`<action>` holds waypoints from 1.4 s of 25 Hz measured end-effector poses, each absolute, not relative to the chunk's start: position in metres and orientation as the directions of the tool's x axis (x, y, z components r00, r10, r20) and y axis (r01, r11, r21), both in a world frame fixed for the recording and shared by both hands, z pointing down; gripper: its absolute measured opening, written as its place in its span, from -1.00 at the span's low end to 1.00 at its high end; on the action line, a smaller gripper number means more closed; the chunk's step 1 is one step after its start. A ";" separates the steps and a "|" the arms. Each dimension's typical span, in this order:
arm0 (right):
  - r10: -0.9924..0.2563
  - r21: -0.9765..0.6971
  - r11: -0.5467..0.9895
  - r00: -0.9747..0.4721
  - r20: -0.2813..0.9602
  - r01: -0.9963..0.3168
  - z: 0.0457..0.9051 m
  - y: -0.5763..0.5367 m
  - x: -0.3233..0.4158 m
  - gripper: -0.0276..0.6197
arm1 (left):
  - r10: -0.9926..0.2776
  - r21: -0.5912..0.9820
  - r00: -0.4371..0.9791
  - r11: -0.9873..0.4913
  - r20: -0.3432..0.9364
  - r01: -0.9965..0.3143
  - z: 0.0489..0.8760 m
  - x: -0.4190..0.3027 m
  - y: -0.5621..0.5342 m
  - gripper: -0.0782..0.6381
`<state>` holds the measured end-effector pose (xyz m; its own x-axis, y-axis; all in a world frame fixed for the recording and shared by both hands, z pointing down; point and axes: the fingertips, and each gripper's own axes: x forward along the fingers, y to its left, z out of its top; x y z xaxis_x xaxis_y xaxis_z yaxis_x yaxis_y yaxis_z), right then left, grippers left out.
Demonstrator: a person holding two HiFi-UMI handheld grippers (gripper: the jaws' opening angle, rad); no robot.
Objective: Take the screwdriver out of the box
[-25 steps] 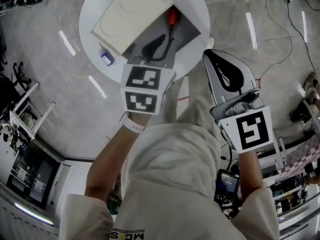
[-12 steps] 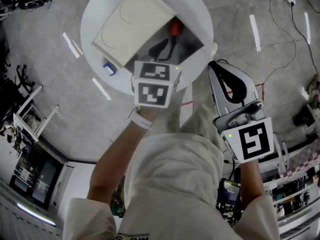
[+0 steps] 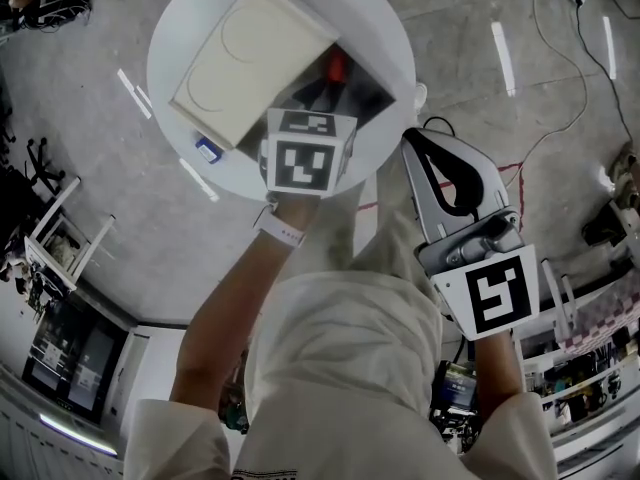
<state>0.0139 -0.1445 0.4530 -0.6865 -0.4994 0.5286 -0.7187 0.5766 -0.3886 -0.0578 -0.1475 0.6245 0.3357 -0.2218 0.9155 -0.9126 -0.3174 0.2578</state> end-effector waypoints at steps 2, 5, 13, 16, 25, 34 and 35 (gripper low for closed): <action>-0.498 -0.392 0.575 -0.688 0.528 -0.718 0.453 -0.144 0.015 -0.92 | -0.202 0.252 0.326 -0.321 0.924 -0.913 0.631 -0.057 -0.144 -0.48; -0.498 -0.399 0.573 -0.691 0.524 -0.716 0.452 -0.144 0.015 -0.92 | -0.187 0.224 0.298 -0.337 0.936 -0.915 0.638 -0.058 -0.141 -0.50; -0.504 -0.397 0.577 -0.693 0.515 -0.714 0.450 -0.140 0.010 -0.92 | -0.209 0.200 0.283 -0.346 0.936 -0.917 0.640 -0.065 -0.141 -0.60; -0.511 -0.396 0.575 -0.692 0.510 -0.716 0.447 -0.138 0.010 -0.92 | -0.212 0.208 0.288 -0.332 0.934 -0.920 0.640 -0.065 -0.141 -0.61; -0.533 -0.383 0.563 -0.676 0.510 -0.733 0.440 -0.126 0.021 -0.92 | -0.194 0.252 0.316 -0.295 0.929 -0.922 0.633 -0.065 -0.135 -0.62; -0.567 -0.377 0.554 -0.668 0.482 -0.743 0.417 -0.116 0.025 -0.92 | -0.219 0.247 0.334 -0.345 0.917 -0.905 0.600 -0.058 -0.124 -0.62; -0.571 -0.373 0.555 -0.667 0.479 -0.743 0.412 -0.114 0.026 -0.92 | -0.232 0.239 0.332 -0.353 0.914 -0.905 0.594 -0.058 -0.123 -0.62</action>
